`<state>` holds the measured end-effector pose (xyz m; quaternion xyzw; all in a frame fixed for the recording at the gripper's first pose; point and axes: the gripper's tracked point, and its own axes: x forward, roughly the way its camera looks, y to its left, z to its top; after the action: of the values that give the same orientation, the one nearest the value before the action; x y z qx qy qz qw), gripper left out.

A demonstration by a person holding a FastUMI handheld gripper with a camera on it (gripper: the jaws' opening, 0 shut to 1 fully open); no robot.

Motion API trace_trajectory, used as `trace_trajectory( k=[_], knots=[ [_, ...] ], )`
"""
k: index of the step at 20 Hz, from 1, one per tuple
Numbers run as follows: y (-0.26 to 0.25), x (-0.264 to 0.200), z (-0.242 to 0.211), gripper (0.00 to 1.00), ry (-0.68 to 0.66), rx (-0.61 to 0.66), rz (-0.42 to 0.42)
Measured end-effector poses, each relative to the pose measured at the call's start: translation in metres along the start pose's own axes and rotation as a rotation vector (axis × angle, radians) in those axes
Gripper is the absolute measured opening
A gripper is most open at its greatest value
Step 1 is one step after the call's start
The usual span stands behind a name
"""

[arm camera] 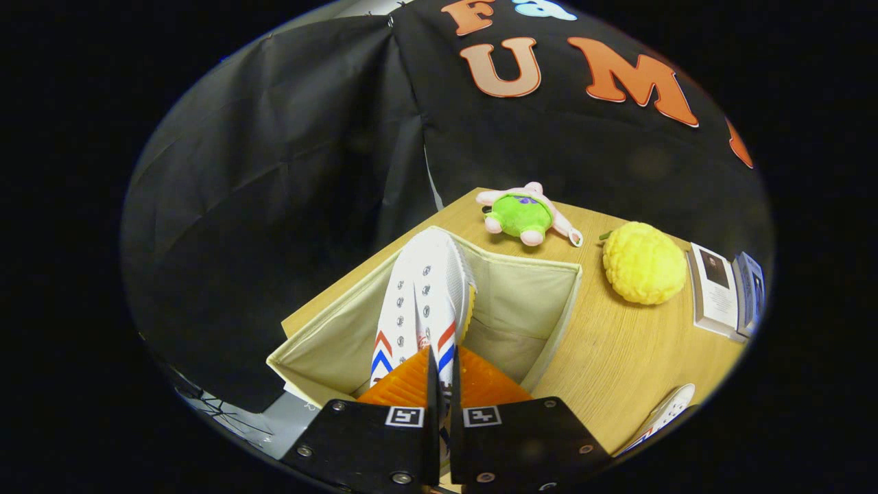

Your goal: Open the storage box then place both shoes into the box .Put the left shoe in first, then the right shoe, with the right side of both shoes facing outward in a uniform manner.

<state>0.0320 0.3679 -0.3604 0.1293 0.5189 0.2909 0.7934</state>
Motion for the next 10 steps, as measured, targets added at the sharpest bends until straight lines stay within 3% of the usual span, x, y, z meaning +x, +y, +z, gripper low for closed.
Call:
trace_trajectory(
  k=[3,7,10],
  knots=[
    [0.003,-0.01,0.026,0.19,-0.11,0.057,0.031],
    [-0.002,-0.038,0.025,0.35,-0.147,0.062,0.049],
    [-0.018,-0.068,0.021,0.63,-0.188,0.082,0.028]
  ],
)
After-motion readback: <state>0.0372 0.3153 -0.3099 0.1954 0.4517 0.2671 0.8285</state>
